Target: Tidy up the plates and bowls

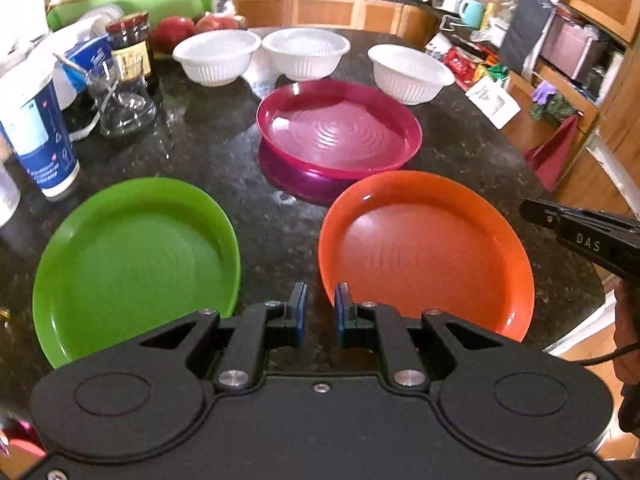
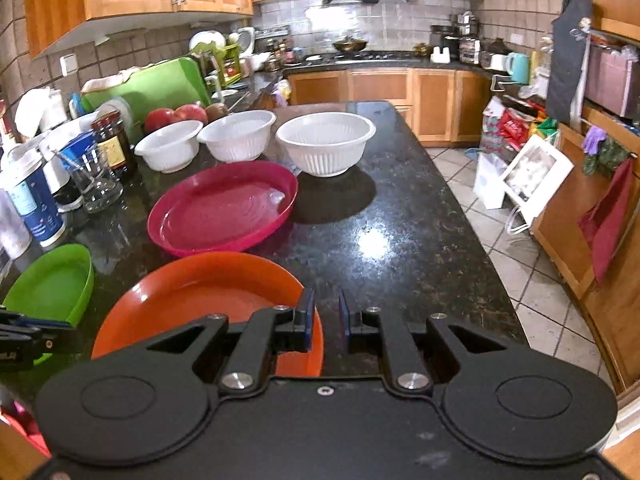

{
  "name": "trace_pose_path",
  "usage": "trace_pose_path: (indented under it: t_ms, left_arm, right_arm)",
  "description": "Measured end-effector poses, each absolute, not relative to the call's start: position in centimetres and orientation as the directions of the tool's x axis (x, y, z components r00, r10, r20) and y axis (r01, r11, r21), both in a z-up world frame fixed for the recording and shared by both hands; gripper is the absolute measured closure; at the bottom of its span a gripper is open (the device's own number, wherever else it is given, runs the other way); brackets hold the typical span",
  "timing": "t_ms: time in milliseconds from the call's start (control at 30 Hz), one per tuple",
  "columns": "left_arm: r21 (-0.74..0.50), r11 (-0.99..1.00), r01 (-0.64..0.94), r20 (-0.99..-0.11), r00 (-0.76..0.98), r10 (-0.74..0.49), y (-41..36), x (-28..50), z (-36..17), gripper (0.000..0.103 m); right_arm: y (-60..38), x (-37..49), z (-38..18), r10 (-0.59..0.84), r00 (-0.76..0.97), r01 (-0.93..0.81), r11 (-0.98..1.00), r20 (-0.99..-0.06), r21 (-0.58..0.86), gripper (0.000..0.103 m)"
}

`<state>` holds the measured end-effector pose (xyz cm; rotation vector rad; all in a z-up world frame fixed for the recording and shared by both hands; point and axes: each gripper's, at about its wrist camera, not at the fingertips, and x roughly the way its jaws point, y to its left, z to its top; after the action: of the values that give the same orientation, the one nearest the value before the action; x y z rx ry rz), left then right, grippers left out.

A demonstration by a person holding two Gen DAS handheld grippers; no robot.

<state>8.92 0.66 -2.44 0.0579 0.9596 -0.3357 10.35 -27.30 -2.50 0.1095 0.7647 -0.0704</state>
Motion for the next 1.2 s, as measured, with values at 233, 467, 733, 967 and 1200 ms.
trace_pose_path:
  t_ms: [233,467,733,967,1200]
  left_arm:
    - [-0.086,0.972,0.22,-0.824,0.532,-0.193,-0.7,8.4,-2.8,0.083]
    - [-0.069,0.982,0.177,-0.838,0.524,-0.153,-1.8,8.3,-3.6,0.083]
    - [-0.064,0.987,0.149,-0.85,0.51,-0.132,-2.5,8.7,-4.3,0.083]
    - [-0.057,0.988,0.141,-0.847,0.517,-0.123,-2.8,8.9,-4.4,0.083]
    - [-0.047,0.99,0.13,-0.84,0.531,-0.11,-3.1,8.6,-4.4,0.085]
  right_arm:
    - [-28.0,11.1,-3.2,0.05,0.713,0.027,0.995,-0.7,0.098,0.088]
    - [-28.3,11.7,-3.8,0.094,0.688,-0.019,0.994,-0.719,0.111,0.088]
    - [-28.0,12.4,-4.9,0.133,0.664,-0.069,0.991,-0.735,0.117,0.088]
    - [-27.8,12.5,-5.9,0.158,0.642,-0.089,0.987,-0.75,0.132,0.088]
    - [-28.0,12.4,-5.7,0.169,0.645,-0.077,0.985,-0.745,0.156,0.091]
